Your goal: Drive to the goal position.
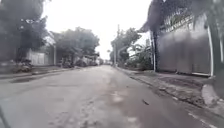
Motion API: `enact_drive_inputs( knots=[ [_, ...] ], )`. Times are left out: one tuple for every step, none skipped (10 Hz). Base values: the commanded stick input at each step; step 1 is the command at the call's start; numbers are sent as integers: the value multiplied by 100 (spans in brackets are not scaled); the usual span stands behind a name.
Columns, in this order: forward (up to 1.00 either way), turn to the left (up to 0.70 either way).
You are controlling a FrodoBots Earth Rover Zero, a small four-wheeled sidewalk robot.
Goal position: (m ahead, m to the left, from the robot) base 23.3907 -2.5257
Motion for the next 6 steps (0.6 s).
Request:
enact_drive_inputs(
  knots=[
    [70,0],
    [70,0],
    [70,0],
    [70,0],
    [70,0],
    [70,-10]
  ],
)
